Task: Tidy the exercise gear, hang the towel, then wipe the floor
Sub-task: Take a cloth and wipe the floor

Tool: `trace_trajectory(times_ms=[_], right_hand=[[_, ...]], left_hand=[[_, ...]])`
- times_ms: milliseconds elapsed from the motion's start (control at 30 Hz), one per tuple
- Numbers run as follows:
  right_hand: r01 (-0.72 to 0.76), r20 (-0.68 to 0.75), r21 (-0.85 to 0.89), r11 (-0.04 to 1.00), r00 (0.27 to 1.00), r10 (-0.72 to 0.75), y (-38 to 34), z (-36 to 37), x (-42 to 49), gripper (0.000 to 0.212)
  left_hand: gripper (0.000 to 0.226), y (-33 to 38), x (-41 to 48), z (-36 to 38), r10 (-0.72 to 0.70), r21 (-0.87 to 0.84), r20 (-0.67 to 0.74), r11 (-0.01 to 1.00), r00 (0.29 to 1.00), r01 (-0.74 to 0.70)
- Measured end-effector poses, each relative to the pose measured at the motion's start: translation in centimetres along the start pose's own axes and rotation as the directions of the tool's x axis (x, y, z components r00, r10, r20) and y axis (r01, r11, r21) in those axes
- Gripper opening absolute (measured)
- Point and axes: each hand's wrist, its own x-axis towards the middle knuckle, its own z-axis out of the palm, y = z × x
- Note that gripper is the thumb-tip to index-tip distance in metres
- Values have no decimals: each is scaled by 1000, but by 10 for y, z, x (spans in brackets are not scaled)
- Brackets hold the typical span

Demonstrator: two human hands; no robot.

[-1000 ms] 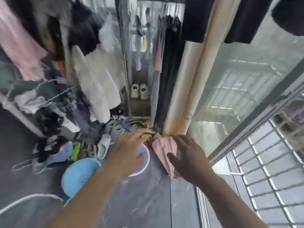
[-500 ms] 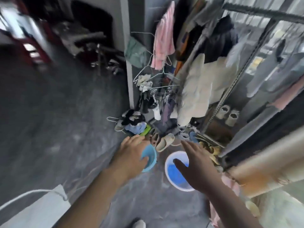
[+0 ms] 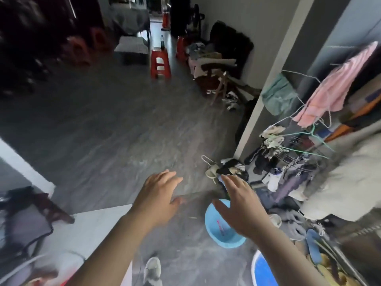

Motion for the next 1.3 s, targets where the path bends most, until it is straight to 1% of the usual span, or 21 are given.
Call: trace_trajectory(times_ms=[133, 233, 400, 600, 800, 967, 1067, 1233, 1300], right_hand=[[71, -19, 7, 997, 997, -71, -44, 10, 78, 73], [129, 14, -7, 992, 992, -129, -83, 14, 143, 73], [169, -5, -14, 985, 986, -169, -138, 13, 229, 73], [204, -5, -31, 979, 979, -204, -170, 11, 318, 71], [206, 1, 17, 978, 979, -206, -169, 24, 414, 72], [190, -22, 82, 978, 982, -189, -148, 32, 513, 71], [177, 6, 107, 978, 984, -178, -135, 24, 578, 71], [206, 0, 106, 973, 978, -207, -131, 2, 681, 70], [219, 5, 106, 970, 975, -221, -133, -3, 715, 71]], left_hand=[[56, -67, 26, -9, -66, 14, -27, 998, 997, 66], [57, -122, 53, -29, -116, 5, -49, 993, 992, 117], [58, -199, 102, -67, -139, -3, -91, 990, 986, 140], [58, -261, 165, -93, -151, 0, -173, 988, 973, 154], [57, -302, 241, -93, -181, -18, -189, 983, 965, 181], [60, -333, 335, -92, -216, -15, -197, 976, 956, 217], [62, -349, 395, -97, -231, -19, -169, 973, 958, 231], [58, -381, 481, -114, -216, 10, -205, 975, 955, 223], [59, -398, 509, -118, -234, 23, -200, 970, 951, 243]])
